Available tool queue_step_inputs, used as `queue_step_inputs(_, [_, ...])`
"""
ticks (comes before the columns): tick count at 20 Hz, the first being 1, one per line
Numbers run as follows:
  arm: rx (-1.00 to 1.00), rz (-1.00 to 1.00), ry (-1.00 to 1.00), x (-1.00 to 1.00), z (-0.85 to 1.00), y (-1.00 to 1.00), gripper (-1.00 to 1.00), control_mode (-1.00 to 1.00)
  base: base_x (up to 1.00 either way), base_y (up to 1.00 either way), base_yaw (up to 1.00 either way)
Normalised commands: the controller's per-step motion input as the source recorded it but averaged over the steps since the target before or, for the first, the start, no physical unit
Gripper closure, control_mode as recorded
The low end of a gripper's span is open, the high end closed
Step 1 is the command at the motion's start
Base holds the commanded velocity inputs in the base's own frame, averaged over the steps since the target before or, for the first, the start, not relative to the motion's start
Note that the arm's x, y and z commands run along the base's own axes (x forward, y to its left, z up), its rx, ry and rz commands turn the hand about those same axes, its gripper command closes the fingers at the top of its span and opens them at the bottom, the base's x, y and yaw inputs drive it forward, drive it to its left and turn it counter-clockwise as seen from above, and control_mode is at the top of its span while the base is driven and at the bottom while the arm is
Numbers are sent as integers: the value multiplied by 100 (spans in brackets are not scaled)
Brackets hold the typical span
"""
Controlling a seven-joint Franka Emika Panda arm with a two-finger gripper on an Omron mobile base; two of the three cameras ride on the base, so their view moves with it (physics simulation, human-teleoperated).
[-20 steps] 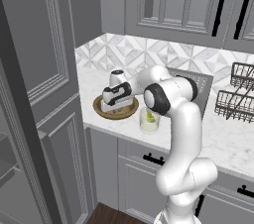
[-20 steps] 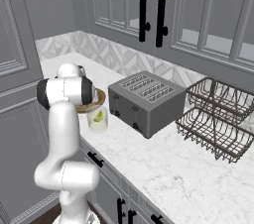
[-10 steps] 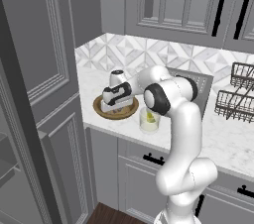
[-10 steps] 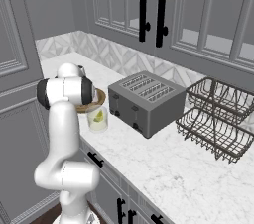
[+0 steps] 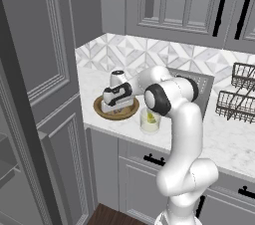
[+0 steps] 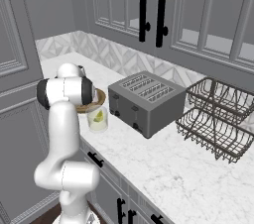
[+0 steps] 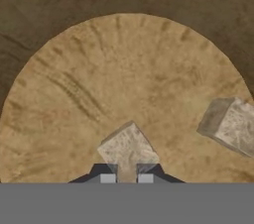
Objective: Grab a lemon wedge from the fridge and one ice cube from the ice bowl, and put them in the glass of lemonade.
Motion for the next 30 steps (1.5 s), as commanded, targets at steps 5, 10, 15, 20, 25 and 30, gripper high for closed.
queue_step_inputs(5, [0,0,0,0,0,0,100,-100,0,0,0])
queue_step_inputs(10, [0,0,-2,0,0,-3,-100,-100,0,0,0])
queue_step_inputs(15, [0,0,-1,0,0,-8,-100,-100,0,0,0])
queue_step_inputs(20, [0,0,0,22,0,1,-100,-100,0,0,0])
queue_step_inputs(25, [0,0,0,0,0,2,-100,-100,0,0,0])
queue_step_inputs(30, [0,0,0,8,0,1,-100,-100,0,0,0])
